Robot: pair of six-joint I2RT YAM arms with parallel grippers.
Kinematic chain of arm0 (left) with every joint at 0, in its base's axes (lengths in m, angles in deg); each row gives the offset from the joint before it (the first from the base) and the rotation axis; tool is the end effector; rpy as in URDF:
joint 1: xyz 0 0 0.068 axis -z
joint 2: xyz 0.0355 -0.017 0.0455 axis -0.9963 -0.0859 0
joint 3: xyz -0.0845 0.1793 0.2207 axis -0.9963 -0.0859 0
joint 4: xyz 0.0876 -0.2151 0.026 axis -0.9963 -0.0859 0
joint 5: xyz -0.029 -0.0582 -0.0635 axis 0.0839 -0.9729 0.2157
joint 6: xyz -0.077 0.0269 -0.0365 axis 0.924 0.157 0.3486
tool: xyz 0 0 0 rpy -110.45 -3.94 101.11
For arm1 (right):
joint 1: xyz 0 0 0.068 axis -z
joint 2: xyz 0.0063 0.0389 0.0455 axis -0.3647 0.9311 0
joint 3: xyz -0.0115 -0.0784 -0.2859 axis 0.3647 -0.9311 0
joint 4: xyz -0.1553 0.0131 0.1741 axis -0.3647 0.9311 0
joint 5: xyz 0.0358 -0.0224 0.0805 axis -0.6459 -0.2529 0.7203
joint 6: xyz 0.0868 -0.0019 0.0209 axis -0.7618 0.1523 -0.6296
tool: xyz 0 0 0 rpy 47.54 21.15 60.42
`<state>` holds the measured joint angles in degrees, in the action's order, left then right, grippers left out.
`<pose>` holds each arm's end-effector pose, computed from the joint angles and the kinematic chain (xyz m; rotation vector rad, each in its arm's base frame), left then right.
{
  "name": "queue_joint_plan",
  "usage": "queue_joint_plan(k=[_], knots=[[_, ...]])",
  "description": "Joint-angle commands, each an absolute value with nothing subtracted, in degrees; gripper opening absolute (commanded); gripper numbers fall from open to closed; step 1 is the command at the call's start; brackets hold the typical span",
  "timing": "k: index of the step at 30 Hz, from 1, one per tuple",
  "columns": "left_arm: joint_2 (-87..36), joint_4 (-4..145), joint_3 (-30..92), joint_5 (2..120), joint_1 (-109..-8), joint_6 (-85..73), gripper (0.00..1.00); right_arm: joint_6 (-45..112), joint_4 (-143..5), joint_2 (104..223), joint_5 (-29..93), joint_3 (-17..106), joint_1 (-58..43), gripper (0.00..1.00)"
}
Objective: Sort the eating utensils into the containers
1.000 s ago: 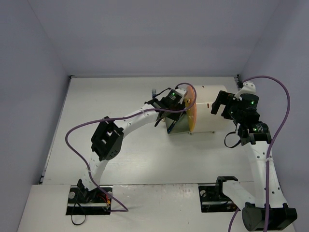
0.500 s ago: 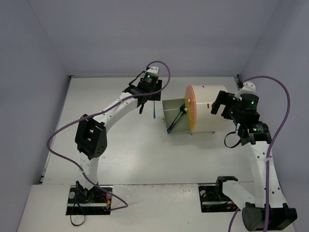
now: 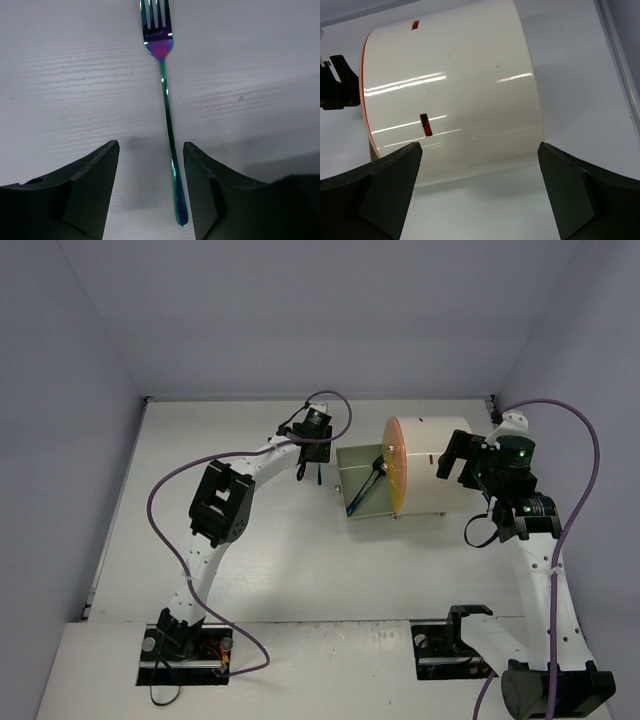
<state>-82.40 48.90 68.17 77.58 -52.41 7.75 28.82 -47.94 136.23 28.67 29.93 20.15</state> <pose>0.4673 -0.2856 0.1937 0.0752 2.3324 -0.3410 0.2054 0.0098 0.3942 0.1159 1.8240 0.2182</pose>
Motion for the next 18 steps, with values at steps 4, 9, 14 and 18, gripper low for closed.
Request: queue_joint_plan(k=[4,9,14,18], knots=[[-82.3,55.1,72.5,80.7,-52.4,9.2,0.5,28.5,-49.6,134.8,29.3,29.5,19.5,1.0],[-85.5,55.2,74.0,81.1,-52.2,9.5,0.49,28.6,-49.3,134.7,29.1,29.8,19.5,1.0],[-87.3,55.0,75.0,82.8,-52.1,9.0,0.45,28.7,-49.0,134.5,29.2,29.6,19.5,1.0],[-87.8,54.0,75.2,83.6,-52.1,8.3,0.37,28.8,-48.8,134.4,28.9,29.6,19.5,1.0]])
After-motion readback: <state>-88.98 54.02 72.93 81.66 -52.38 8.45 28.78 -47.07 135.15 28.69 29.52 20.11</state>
